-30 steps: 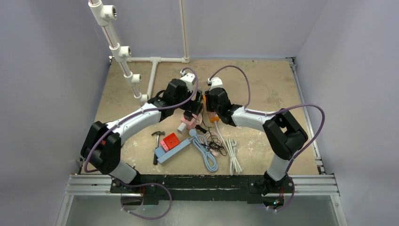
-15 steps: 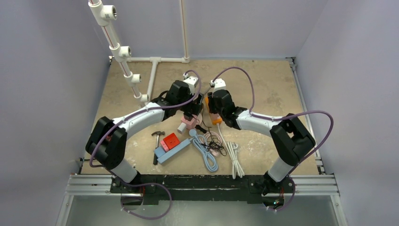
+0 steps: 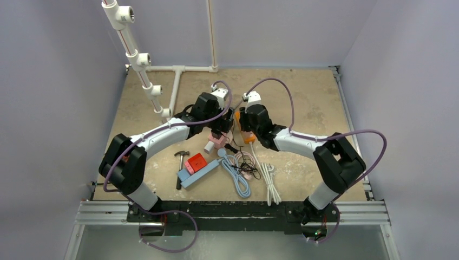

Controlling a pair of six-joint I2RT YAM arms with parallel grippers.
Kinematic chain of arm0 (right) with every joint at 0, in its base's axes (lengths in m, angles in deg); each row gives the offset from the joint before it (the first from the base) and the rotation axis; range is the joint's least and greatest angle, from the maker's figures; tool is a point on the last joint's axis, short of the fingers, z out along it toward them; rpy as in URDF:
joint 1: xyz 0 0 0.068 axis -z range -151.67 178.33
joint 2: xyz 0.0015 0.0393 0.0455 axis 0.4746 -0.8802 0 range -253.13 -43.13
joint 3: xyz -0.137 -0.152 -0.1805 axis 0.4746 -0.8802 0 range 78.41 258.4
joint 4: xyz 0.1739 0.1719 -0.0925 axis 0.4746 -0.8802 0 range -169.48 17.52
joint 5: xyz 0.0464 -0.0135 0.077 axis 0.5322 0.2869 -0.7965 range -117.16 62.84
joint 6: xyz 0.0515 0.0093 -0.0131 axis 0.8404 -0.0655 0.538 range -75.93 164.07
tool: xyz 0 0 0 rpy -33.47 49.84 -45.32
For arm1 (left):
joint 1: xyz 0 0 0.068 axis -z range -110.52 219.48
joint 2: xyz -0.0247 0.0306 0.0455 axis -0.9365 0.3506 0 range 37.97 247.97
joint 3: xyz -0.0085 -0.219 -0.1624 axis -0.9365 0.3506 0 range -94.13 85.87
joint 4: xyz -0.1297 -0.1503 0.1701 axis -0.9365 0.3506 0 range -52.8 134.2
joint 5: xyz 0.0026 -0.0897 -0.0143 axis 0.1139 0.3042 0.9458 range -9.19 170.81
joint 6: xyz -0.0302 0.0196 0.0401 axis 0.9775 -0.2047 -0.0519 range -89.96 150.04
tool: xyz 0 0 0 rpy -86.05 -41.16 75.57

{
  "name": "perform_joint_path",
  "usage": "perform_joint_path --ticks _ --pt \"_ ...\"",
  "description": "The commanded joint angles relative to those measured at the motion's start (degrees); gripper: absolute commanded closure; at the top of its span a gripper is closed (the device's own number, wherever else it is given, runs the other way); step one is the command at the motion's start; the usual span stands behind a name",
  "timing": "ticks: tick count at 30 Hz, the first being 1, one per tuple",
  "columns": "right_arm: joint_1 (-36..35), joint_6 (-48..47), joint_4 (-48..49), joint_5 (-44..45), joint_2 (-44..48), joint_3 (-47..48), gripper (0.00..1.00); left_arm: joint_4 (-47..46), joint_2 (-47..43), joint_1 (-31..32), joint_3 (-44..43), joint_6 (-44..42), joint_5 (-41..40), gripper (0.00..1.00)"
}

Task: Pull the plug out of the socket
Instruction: Remove the plug from the socket.

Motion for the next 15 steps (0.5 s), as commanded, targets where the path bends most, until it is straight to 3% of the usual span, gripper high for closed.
perform_joint_path --ticks 1,10,15 --pt "-0.2 0.7 4.7 -2.8 6.4 -2.2 1.0 -1.1 -1.2 -0.3 -1.0 0.1 -0.4 0.06" --pt "0.5 0.6 4.2 0.2 13.2 -5.1 1.0 -0.9 -1.3 -0.3 -1.2 -0.3 -0.8 0.06" --pt "8.3 4.9 3.8 -5.6 20.6 -10.2 1.0 -0.7 -2.7 -0.3 -1.0 -0.4 -0.8 0.06"
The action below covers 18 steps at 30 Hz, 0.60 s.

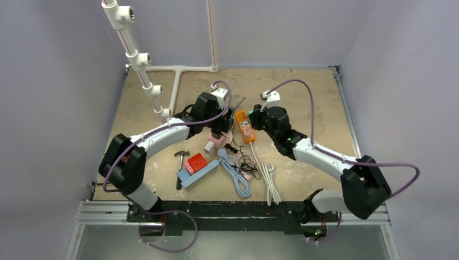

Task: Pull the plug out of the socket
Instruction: Remove the plug from the socket, then place the plug at the center of the board.

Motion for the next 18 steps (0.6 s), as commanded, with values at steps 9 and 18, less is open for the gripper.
perform_joint_path --ticks 9,18 --pt "28.3 11.8 2.2 -12.5 8.5 -8.5 1.0 -1.2 -6.2 -0.2 -0.4 -1.5 -1.2 0.07" --pt "43.3 21.9 10.4 -21.8 0.2 -13.5 1.0 -1.1 -6.3 -0.2 -0.7 -1.8 -0.6 0.07"
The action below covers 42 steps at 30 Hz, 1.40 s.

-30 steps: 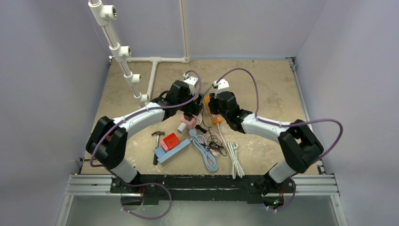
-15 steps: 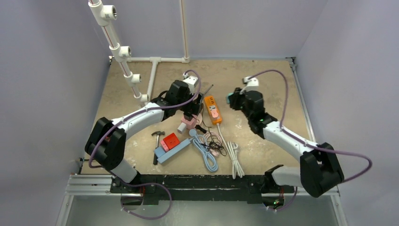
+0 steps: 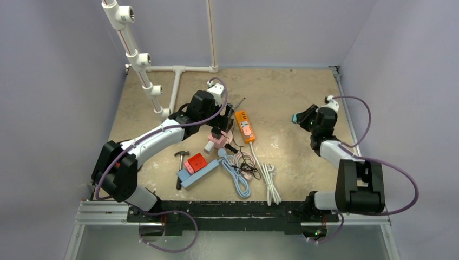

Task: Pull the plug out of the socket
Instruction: Place the plug at the center of the board.

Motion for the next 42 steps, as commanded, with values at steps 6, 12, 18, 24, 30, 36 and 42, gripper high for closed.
perform_joint_path --ticks 6,12,18,24,30,36,42 --pt "10.9 8.3 8.6 -12.0 -7.5 -3.2 1.0 -1.3 -1.9 -0.2 -0.7 -1.1 0.8 0.07" --pt "11.0 8.0 7.0 -7.2 -6.8 -3.1 0.93 -1.3 -2.6 -0.2 -0.5 -0.9 1.1 0.07" --pt "11.0 7.5 4.7 -4.0 -6.7 -2.3 0.53 -1.4 -2.9 -0.2 -0.5 -0.4 2.1 0.07" --pt "11.0 7.2 3.6 -2.2 -5.9 -2.2 0.36 -1.7 -3.0 -0.2 -0.2 -0.1 2.5 0.07" --pt "11.0 2.7 3.5 -3.4 -3.6 -1.9 0.37 -1.5 -3.1 -0.2 -0.2 -0.5 2.3 0.07" --pt "6.9 -3.1 10.5 -11.4 9.7 -6.8 0.37 -1.4 -3.8 -0.2 -0.1 -0.3 2.0 0.07" --pt "-11.1 -10.0 10.0 -5.6 15.2 -4.0 0.35 -1.2 -4.2 -0.6 -0.3 -0.1 1.9 0.06"
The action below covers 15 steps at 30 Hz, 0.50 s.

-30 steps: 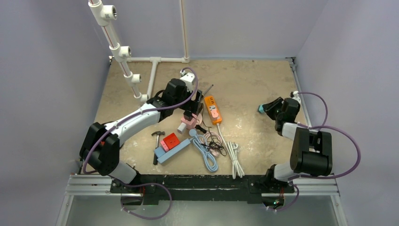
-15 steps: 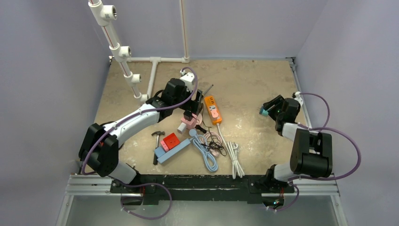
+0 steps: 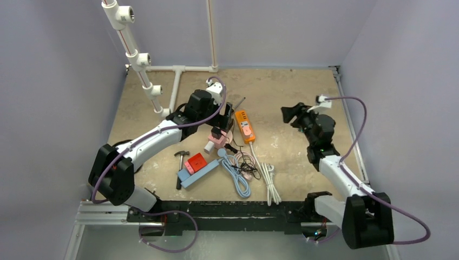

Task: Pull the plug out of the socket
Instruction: Place the plug at the center of the board, then remove the plug from the socket.

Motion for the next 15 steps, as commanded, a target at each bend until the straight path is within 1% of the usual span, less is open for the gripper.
perform_joint_path --ticks 1,5,6,8,10,15 --pt "-9.8 -6.9 2.3 2.0 1.0 2.7 0.35 -0.9 -2.4 -0.7 -0.3 -0.2 -0.6 0.06" --pt "-20.4 -7.8 4.3 11.5 0.3 2.3 0.36 -0.5 -3.3 -1.3 -0.3 -0.1 -1.5 0.05" --pt "-23.9 -8.1 4.1 14.0 -0.5 2.8 0.36 -0.5 -3.6 -1.6 -0.2 -0.1 -1.7 0.05" --pt "-28.6 -9.0 3.3 18.0 -2.9 4.1 0.36 -0.8 -4.0 -2.3 0.0 0.0 -1.9 0.05" --pt "-31.4 -9.4 3.3 19.8 -5.7 5.2 0.36 -0.9 -4.2 -2.7 0.3 0.0 -2.4 0.05" --pt "-35.0 -9.6 3.0 20.6 -11.6 7.2 0.34 -0.9 -2.8 -2.7 0.2 0.5 -2.5 0.05"
